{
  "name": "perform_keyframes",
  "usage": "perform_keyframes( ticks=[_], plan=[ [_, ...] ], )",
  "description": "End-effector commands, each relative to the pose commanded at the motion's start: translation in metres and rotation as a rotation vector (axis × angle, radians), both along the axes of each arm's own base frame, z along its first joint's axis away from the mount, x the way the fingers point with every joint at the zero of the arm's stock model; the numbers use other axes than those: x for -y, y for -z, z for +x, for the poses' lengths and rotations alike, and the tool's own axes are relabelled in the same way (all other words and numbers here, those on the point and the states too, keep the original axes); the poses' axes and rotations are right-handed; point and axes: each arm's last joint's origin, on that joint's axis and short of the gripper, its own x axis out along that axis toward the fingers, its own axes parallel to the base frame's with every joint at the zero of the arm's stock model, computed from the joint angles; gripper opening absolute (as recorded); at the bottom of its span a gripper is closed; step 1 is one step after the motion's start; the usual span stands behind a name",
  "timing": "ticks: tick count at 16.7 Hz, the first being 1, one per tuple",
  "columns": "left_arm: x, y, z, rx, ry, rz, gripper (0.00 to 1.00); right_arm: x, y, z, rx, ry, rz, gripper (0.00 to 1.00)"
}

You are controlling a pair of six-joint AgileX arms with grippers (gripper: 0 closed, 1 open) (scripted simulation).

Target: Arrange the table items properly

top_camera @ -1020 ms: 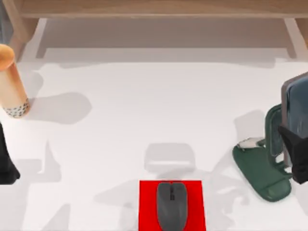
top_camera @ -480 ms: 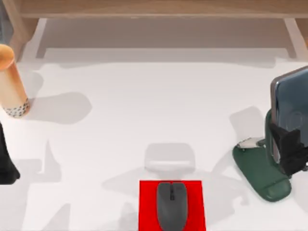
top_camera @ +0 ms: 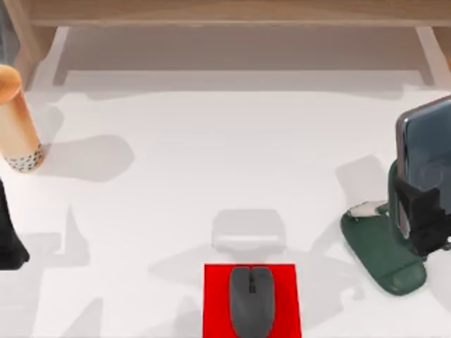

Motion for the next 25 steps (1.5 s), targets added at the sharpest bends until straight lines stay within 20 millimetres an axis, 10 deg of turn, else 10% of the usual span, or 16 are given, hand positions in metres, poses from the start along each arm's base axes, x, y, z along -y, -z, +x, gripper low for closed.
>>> perform_keyframes(
  ticks=[7,25],
  plan=[
    [0.000,0.000,0.000,0.000,0.000,0.000,1.00,0.000,0.000,0.000,0.000,0.000,0.000,1.00],
    [0.000,0.000,0.000,0.000,0.000,0.000,1.00,0.009,0.003,-0.023,0.061,-0.010,0.037,1.00]
  ],
)
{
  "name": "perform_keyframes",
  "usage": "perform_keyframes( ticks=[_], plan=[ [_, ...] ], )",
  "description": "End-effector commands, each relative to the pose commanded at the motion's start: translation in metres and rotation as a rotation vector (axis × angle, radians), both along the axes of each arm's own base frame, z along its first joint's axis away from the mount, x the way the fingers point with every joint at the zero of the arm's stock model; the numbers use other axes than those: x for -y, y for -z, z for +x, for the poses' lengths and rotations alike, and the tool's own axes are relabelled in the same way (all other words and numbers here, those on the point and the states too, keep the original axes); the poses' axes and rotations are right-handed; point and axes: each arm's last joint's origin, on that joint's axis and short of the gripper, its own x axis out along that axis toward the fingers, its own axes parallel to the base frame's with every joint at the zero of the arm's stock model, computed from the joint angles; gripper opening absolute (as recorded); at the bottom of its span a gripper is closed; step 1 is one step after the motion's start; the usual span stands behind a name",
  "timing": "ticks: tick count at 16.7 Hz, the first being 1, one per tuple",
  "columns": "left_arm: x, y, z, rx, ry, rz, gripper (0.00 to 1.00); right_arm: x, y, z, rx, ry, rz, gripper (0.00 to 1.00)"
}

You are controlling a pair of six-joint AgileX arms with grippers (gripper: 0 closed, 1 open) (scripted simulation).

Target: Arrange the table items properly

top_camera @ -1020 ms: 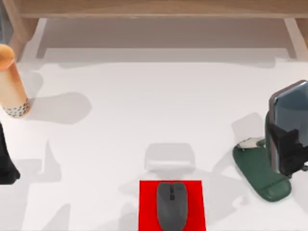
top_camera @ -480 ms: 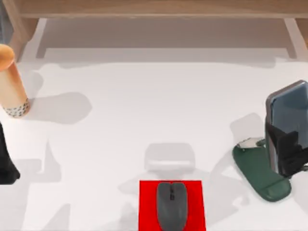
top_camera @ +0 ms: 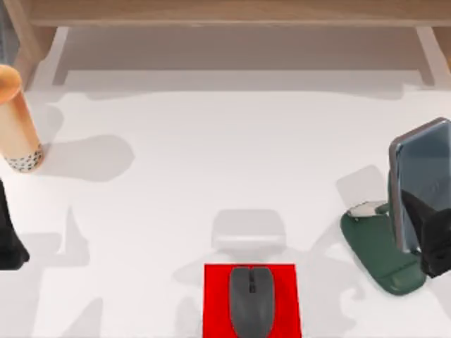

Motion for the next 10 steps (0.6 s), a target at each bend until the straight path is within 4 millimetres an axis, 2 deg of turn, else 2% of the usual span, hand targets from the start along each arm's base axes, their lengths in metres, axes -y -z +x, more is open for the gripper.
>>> perform_keyframes(
  ticks=[10],
  plan=[
    [0.0000,0.0000,0.0000,0.000,0.000,0.000,1.00,-0.0107,-0.0042,-0.0066,-0.045,-0.005,-0.030,1.00]
  ],
)
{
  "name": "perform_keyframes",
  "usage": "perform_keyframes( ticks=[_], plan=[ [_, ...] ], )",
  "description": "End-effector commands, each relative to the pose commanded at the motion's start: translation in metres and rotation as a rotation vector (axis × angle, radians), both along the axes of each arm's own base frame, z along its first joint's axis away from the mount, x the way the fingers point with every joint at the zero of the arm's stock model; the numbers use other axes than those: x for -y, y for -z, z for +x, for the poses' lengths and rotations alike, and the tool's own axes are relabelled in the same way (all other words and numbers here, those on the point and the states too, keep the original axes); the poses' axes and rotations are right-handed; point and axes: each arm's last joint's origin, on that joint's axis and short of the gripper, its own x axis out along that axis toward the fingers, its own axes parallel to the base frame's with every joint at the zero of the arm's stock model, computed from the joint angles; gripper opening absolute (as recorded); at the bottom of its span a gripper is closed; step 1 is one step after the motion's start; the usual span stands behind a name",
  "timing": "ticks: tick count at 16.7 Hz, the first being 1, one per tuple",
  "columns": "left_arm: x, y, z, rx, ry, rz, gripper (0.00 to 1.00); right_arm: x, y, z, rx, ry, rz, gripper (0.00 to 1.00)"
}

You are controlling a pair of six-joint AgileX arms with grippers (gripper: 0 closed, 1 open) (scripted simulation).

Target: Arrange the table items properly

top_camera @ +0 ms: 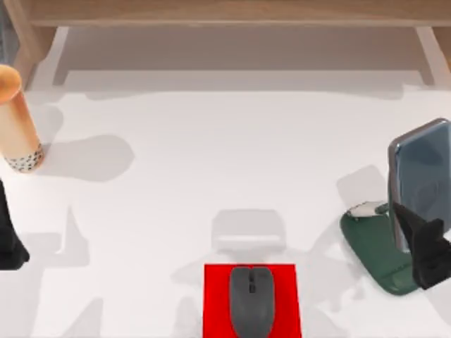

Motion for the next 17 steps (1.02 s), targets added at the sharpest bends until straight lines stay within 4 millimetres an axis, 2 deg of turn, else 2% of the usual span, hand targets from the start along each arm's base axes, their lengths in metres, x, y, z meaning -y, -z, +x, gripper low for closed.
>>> perform_keyframes(
  ticks=[9,13,17],
  plan=[
    [0.000,0.000,0.000,0.000,0.000,0.000,1.00,0.006,0.003,-0.002,0.007,0.030,0.008,1.00],
    [0.000,0.000,0.000,0.000,0.000,0.000,1.00,0.026,0.012,-0.009,0.109,0.116,0.060,1.00],
    [0.000,0.000,0.000,0.000,0.000,0.000,1.00,0.050,0.029,-0.019,0.261,0.259,0.106,1.00]
  ],
)
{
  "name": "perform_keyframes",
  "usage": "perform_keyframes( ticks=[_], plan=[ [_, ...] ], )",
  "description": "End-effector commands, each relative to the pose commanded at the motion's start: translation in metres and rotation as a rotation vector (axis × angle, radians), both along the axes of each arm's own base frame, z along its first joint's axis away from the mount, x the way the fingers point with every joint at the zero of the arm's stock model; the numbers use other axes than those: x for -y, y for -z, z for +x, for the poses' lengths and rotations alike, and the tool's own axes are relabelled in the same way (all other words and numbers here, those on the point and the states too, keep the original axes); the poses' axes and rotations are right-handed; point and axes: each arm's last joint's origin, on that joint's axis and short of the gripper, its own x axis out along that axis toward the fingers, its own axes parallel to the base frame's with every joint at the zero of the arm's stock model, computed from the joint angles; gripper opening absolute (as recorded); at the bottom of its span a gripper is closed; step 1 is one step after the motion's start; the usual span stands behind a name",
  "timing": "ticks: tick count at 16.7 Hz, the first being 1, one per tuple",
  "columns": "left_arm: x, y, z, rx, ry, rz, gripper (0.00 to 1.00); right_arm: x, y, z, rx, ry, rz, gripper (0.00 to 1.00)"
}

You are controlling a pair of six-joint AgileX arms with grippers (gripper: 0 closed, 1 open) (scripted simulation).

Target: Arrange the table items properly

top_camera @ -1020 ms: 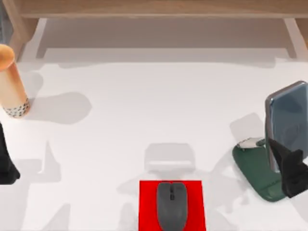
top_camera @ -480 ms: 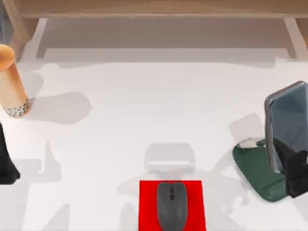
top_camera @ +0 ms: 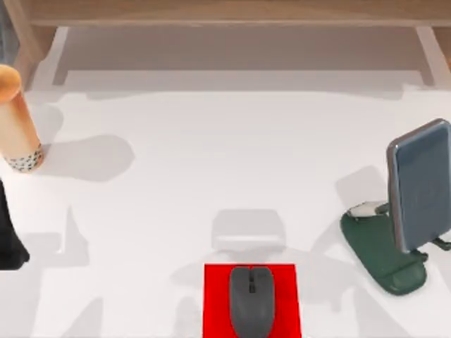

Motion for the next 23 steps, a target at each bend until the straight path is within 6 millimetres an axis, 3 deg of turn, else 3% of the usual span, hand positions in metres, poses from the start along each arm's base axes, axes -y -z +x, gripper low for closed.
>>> perform_keyframes(
  ticks=[6,14,23],
  plan=[
    [0.000,0.000,0.000,0.000,0.000,0.000,1.00,0.022,0.025,-0.008,0.166,0.164,0.007,1.00],
    [0.000,0.004,0.004,-0.029,-0.001,0.008,1.00,0.022,0.026,-0.008,0.169,0.167,0.007,1.00],
    [0.000,0.047,0.033,-0.350,0.020,0.056,1.00,0.022,0.026,-0.008,0.169,0.167,0.007,1.00]
  ],
)
